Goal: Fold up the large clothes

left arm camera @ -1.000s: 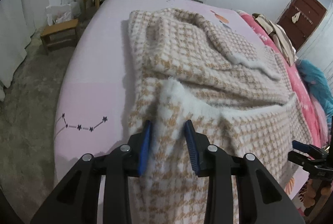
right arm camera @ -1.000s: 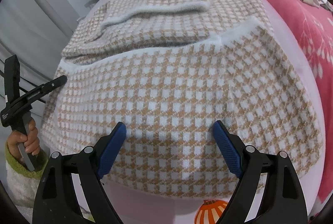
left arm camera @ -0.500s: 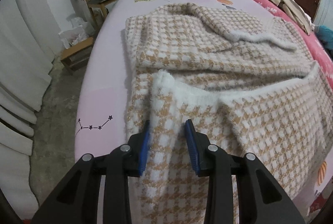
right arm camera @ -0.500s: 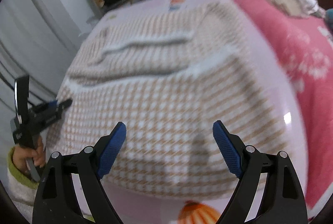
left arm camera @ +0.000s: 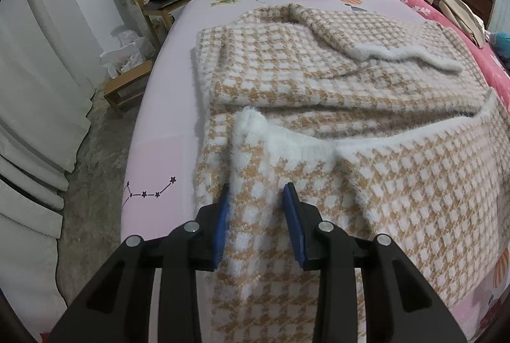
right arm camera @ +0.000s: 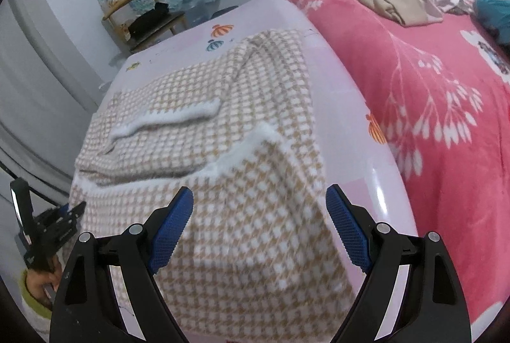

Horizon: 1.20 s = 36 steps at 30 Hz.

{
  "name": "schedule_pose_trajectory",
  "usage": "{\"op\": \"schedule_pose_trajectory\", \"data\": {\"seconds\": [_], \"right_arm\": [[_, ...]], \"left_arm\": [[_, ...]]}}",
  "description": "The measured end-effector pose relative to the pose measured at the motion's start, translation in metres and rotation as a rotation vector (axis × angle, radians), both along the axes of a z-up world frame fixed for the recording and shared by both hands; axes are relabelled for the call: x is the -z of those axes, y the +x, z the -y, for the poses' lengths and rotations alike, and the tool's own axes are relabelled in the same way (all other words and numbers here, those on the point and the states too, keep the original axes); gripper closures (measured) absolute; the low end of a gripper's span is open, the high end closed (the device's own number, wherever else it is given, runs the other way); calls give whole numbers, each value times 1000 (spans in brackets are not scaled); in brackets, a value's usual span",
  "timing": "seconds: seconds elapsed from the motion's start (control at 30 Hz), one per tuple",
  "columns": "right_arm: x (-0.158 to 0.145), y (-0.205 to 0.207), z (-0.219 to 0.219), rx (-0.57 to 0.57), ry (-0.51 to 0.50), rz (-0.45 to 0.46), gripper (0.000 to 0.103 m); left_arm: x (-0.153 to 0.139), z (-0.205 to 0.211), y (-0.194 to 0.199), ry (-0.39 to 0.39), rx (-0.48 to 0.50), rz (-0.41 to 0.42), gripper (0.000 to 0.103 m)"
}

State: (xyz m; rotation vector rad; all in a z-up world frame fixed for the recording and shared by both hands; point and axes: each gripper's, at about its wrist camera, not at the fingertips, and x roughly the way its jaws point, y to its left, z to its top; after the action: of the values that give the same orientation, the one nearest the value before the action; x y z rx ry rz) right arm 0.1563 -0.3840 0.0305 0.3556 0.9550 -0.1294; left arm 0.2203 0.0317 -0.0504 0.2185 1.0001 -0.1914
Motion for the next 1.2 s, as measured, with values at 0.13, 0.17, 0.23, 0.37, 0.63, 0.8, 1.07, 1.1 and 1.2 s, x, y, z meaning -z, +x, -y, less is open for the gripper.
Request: {"op": "schedule_pose_trajectory", "data": {"seconds": [0.13,0.17,0.23,0.37,0.63,0.8,1.07,1.1,1.2], "right_arm": [[2,11,5,-3,0,-9,22],[3,12,5,-4,-2,-11,22],[4,16,6,-10,-6,-15,22],[7,21,6,-15,-12,-26,22],[14,27,8,-26,-17,-41,22],[14,34,12,-47,3,-29,26],[31,43,24,-70,78,-73,35],[32,40,23,-73,77,-81,35],[31,27,21,-81,83,-88,35]], "left_arm": [[0,1,0,2,-11,-1,71],[0,2,-1,6,-11,-1,71],[0,3,-1,10,-13,0,71],[0,3,-1,5,-17,-2,71],[0,2,-1,9,-15,-1,71],[0,3,-1,8,-16,0,71],[0,3,-1,7,-16,-1,71],[0,3,-1,6,-16,-1,71],[0,2,-1,-5,-22,-1,71]]}}
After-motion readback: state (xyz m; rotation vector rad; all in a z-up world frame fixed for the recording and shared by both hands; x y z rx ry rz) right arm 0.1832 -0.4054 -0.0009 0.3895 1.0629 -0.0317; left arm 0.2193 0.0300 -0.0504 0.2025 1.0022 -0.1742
